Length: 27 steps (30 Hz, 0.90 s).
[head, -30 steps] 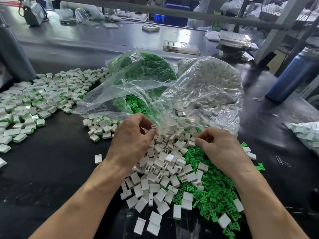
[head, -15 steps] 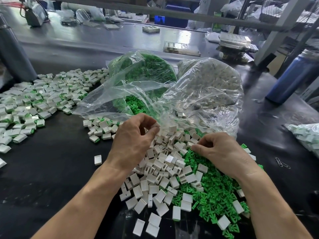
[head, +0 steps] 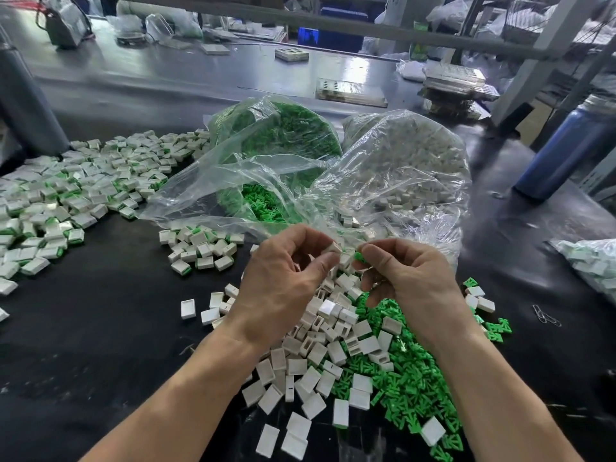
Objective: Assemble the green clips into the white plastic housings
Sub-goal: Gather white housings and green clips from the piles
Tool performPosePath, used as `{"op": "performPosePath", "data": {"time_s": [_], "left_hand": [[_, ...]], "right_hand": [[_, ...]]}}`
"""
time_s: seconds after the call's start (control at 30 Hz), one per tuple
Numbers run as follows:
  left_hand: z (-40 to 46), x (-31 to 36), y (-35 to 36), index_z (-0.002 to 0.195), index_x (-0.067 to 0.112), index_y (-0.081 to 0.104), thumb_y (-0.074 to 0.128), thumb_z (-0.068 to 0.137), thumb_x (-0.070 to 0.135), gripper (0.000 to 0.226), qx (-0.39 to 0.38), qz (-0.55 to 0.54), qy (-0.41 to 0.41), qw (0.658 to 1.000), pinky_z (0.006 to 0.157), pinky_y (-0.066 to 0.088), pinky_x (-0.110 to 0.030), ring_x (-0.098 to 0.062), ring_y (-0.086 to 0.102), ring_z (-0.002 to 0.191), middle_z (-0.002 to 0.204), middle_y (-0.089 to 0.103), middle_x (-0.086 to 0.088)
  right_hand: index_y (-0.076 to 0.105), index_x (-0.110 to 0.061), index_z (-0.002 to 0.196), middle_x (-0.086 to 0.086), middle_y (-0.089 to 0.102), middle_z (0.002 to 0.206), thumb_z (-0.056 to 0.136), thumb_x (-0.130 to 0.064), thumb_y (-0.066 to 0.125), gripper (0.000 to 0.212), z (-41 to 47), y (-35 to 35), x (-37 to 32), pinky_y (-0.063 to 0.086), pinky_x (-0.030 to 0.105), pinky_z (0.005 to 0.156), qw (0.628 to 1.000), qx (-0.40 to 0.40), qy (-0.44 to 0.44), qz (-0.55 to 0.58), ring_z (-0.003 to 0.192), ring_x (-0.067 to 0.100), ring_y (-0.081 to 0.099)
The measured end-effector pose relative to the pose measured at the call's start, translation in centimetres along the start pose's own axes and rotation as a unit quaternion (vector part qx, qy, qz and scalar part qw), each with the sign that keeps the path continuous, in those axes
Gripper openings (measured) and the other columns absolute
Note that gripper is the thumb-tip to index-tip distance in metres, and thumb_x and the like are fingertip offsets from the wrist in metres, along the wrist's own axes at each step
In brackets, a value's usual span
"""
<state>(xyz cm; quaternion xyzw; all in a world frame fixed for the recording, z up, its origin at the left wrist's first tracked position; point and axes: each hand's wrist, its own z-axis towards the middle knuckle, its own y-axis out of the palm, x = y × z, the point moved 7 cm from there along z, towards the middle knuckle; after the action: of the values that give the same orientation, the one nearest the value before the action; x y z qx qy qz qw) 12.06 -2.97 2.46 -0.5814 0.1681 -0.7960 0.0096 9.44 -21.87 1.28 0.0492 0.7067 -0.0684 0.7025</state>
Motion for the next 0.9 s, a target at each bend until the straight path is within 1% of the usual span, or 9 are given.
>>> {"op": "performPosePath", "data": {"time_s": [0.1, 0.17, 0.3, 0.47, 0.6, 0.7, 0.77, 0.83, 0.9], "left_hand": [[0.0, -0.1, 0.2, 0.098, 0.029, 0.070, 0.075, 0.093, 0.029, 0.008, -0.010, 0.000, -0.001, 1.000, 0.065, 0.053, -0.018, 0.002, 0.060, 0.069, 0.088, 0.070, 0.017], [0.0, -0.1, 0.3, 0.098, 0.027, 0.070, 0.075, 0.093, 0.028, 0.008, -0.014, -0.003, -0.001, 1.000, 0.066, 0.054, -0.018, 0.002, 0.061, 0.070, 0.088, 0.071, 0.016], [0.0, 0.0, 0.6, 0.097, 0.027, 0.070, 0.077, 0.092, 0.026, 0.009, 0.001, -0.037, -0.005, 0.999, 0.067, 0.055, -0.018, 0.000, 0.065, 0.072, 0.088, 0.073, 0.012], [0.1, 0.0, 0.9, 0.094, 0.026, 0.068, 0.080, 0.090, 0.018, 0.015, -0.001, -0.085, -0.018, 0.996, 0.072, 0.058, -0.024, -0.015, 0.072, 0.080, 0.087, 0.074, 0.005], [0.2, -0.1, 0.6, 0.095, 0.023, 0.069, 0.080, 0.089, 0.016, 0.015, 0.016, -0.111, -0.024, 0.993, 0.071, 0.057, -0.020, -0.011, 0.072, 0.077, 0.085, 0.075, 0.005], [0.0, 0.2, 0.4, 0.094, 0.024, 0.070, 0.080, 0.090, 0.017, 0.013, 0.017, -0.112, -0.015, 0.993, 0.069, 0.056, -0.019, -0.008, 0.071, 0.075, 0.084, 0.075, 0.008], [-0.1, 0.2, 0.4, 0.094, 0.025, 0.071, 0.080, 0.088, 0.018, 0.013, 0.020, -0.116, -0.015, 0.993, 0.071, 0.058, -0.021, -0.011, 0.072, 0.077, 0.087, 0.076, 0.007], [-0.1, 0.1, 0.4, 0.094, 0.026, 0.072, 0.080, 0.087, 0.019, 0.013, 0.019, -0.117, -0.018, 0.993, 0.076, 0.061, -0.026, -0.015, 0.073, 0.083, 0.090, 0.076, 0.005], [-0.1, 0.0, 0.5, 0.096, 0.024, 0.073, 0.079, 0.088, 0.020, 0.011, 0.012, -0.111, -0.016, 0.994, 0.077, 0.061, -0.025, -0.014, 0.073, 0.083, 0.090, 0.076, 0.006]], "right_hand": [[0.079, -0.017, 0.090, 0.013, 0.077, 0.085, 0.089, -0.038, 0.073, 0.022, -0.2, 0.3, -0.1, 0.055, 0.028, 0.052, 1.000, -0.013, -0.011, -0.004, 0.062, 0.023, 0.065], [0.078, -0.016, 0.088, 0.015, 0.074, 0.080, 0.090, -0.041, 0.072, 0.026, -0.2, 0.4, -0.1, 0.053, 0.028, 0.051, 1.000, -0.016, -0.012, -0.001, 0.058, 0.023, 0.061], [0.077, -0.014, 0.086, 0.016, 0.071, 0.075, 0.091, -0.041, 0.073, 0.028, -0.5, 1.1, -0.2, 0.051, 0.029, 0.048, 0.999, -0.031, -0.021, 0.011, 0.055, 0.025, 0.058], [0.079, -0.013, 0.087, 0.019, 0.073, 0.081, 0.090, -0.035, 0.075, 0.023, -0.7, 2.2, -0.1, 0.054, 0.029, 0.050, 0.997, -0.046, -0.028, 0.052, 0.058, 0.024, 0.063], [0.081, -0.012, 0.096, 0.016, 0.075, 0.091, 0.084, -0.029, 0.082, 0.021, -0.8, 2.8, -0.2, 0.060, 0.031, 0.058, 0.991, -0.085, -0.013, 0.105, 0.068, 0.022, 0.069], [0.080, -0.014, 0.097, 0.016, 0.076, 0.089, 0.087, -0.022, 0.077, 0.013, -0.8, 2.4, -0.4, 0.061, 0.032, 0.061, 0.995, -0.060, -0.034, 0.070, 0.071, 0.023, 0.070], [0.079, -0.014, 0.097, 0.015, 0.076, 0.087, 0.093, -0.016, 0.072, 0.008, -0.8, 1.8, -0.7, 0.060, 0.031, 0.059, 0.997, -0.029, -0.055, 0.049, 0.070, 0.022, 0.070], [0.078, -0.014, 0.099, 0.013, 0.076, 0.088, 0.095, -0.014, 0.071, 0.008, -0.9, 1.4, -0.9, 0.058, 0.029, 0.058, 0.997, -0.003, -0.066, 0.048, 0.071, 0.020, 0.069], [0.077, -0.012, 0.100, 0.014, 0.075, 0.088, 0.093, -0.016, 0.071, 0.011, -1.0, 1.2, -1.2, 0.057, 0.027, 0.057, 0.996, 0.008, -0.071, 0.058, 0.070, 0.018, 0.067]]}}
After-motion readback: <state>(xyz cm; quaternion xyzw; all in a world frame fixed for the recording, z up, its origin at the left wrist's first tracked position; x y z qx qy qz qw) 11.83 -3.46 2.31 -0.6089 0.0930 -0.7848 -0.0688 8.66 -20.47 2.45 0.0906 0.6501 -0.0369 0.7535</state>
